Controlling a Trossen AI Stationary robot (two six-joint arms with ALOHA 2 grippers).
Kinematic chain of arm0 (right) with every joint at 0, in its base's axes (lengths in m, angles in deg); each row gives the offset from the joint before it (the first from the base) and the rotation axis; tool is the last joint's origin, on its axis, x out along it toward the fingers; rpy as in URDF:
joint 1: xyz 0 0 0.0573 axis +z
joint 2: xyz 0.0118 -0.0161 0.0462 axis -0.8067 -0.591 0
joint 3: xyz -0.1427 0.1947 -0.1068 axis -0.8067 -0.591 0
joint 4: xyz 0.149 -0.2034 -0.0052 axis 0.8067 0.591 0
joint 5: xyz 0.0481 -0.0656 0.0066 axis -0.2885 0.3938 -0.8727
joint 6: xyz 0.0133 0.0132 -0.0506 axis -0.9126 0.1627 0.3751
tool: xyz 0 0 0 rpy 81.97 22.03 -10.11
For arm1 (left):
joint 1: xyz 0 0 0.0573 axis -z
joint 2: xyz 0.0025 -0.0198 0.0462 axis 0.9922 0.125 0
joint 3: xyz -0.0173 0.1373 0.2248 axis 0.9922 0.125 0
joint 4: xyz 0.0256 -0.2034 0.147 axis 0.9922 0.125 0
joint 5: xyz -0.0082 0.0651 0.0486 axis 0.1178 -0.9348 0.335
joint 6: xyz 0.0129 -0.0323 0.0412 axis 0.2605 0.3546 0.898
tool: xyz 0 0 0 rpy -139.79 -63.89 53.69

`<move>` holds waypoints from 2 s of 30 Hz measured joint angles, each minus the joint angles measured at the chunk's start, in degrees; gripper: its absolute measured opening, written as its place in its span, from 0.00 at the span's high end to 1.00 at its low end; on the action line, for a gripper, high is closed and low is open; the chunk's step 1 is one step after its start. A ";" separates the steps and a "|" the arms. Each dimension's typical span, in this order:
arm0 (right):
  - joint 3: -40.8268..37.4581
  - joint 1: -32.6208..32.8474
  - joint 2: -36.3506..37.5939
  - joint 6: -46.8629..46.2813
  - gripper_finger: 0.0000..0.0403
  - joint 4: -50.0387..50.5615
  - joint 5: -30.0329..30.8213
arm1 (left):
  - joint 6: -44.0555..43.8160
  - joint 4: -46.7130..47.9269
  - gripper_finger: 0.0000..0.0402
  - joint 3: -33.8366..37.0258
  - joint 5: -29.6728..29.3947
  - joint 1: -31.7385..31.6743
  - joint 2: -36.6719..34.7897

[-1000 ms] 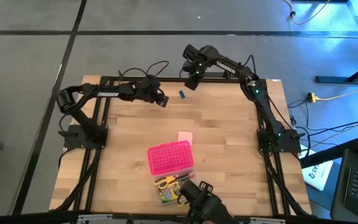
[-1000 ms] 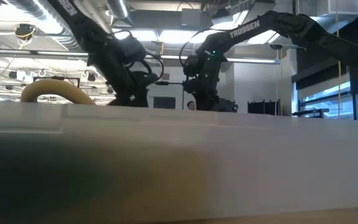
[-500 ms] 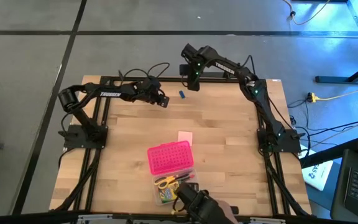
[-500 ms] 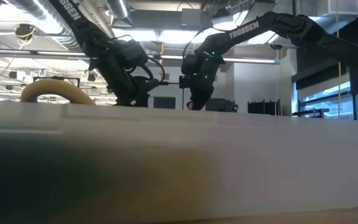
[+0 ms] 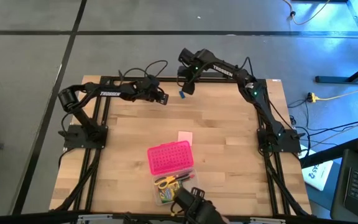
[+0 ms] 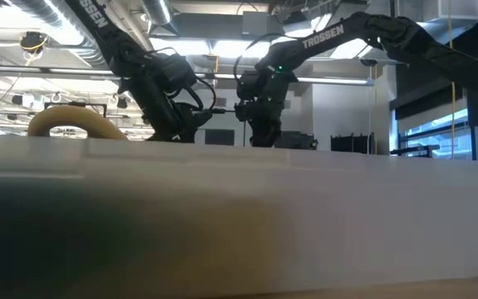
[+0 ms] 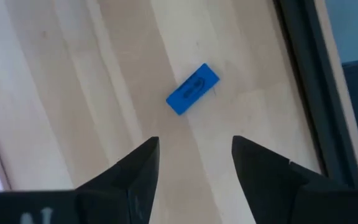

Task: Pack school essentials
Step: Put the blue eraser into the pink supply box

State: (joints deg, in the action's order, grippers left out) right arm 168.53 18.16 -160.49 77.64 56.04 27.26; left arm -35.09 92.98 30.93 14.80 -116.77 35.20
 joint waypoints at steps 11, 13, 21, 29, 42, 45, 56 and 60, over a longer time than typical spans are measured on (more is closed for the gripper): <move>0.00 0.02 0.00 -6.66 0.49 2.48 3.04 | 17.69 -4.65 0.79 0.00 1.87 -0.62 0.00; 0.00 0.02 0.00 -9.40 0.49 2.50 4.58 | 17.69 -4.64 0.79 0.00 1.85 -0.49 0.00; 0.00 0.02 0.00 -18.32 0.49 2.26 5.99 | 17.74 -4.56 0.79 0.00 1.85 -0.49 0.00; 0.00 0.07 0.00 -26.86 0.49 0.99 5.97 | 17.65 -4.54 0.79 0.00 -0.07 -0.49 0.00; 0.02 2.87 -0.40 -31.26 0.49 -2.37 5.40 | 17.55 -4.53 0.79 0.00 -0.07 -0.49 0.00; 0.00 3.43 -0.87 -29.78 0.49 -2.68 7.16 | 17.54 -4.54 0.79 0.00 -0.07 -0.47 0.00; 0.02 4.38 -4.53 -28.11 0.49 -4.32 4.91 | 17.52 -4.74 0.79 -0.02 -0.08 -0.49 0.00; -0.02 4.74 -5.61 -26.67 0.49 -6.07 4.53 | 17.54 -4.87 0.79 -0.02 -0.09 -0.47 0.00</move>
State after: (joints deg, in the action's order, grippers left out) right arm 168.51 22.90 -166.10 50.97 49.98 31.79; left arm -17.55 88.11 30.90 14.71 -117.23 35.20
